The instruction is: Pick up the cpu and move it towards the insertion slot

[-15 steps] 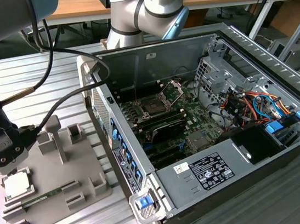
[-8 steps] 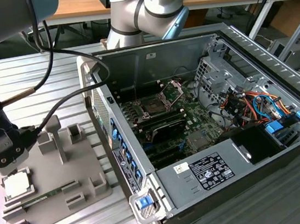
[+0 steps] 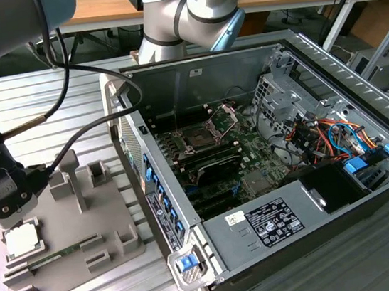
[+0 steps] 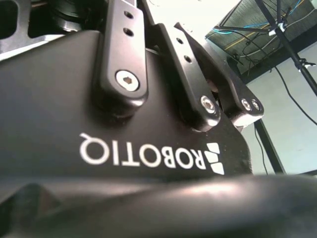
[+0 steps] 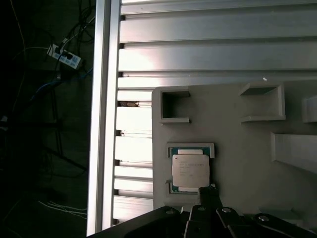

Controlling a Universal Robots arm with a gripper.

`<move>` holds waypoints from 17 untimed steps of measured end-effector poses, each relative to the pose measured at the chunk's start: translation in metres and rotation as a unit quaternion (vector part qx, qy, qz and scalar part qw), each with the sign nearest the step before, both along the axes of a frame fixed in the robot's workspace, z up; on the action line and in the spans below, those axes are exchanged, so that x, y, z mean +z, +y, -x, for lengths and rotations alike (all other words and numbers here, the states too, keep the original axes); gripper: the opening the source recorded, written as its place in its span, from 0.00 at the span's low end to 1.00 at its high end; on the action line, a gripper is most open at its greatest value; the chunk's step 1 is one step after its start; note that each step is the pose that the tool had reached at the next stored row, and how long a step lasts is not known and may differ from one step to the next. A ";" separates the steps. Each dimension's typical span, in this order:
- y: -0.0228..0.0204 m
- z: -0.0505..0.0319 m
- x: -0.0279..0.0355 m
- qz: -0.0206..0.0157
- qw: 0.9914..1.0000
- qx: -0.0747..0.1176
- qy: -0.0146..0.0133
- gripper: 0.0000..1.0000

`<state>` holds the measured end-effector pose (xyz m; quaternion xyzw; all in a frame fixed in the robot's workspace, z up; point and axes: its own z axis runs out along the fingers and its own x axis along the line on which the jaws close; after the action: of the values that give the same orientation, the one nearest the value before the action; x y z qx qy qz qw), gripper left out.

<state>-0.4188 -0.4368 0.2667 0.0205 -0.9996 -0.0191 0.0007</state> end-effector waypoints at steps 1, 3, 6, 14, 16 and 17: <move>0.0000 0.0000 -0.0002 0.000 1.000 0.000 0.000 0.11; 0.0000 0.0000 -0.0004 0.000 1.000 0.000 0.000 0.11; 0.0000 0.0000 -0.0010 0.000 1.000 0.000 0.000 0.11; 0.0000 0.0000 -0.0022 0.000 1.000 0.000 0.000 0.11; 0.0000 0.0000 -0.0025 0.000 1.000 0.000 0.000 0.11; 0.0000 0.0000 -0.0026 0.000 1.000 0.000 0.000 0.11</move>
<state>-0.4188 -0.4368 0.2641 0.0205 -0.9996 -0.0191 0.0006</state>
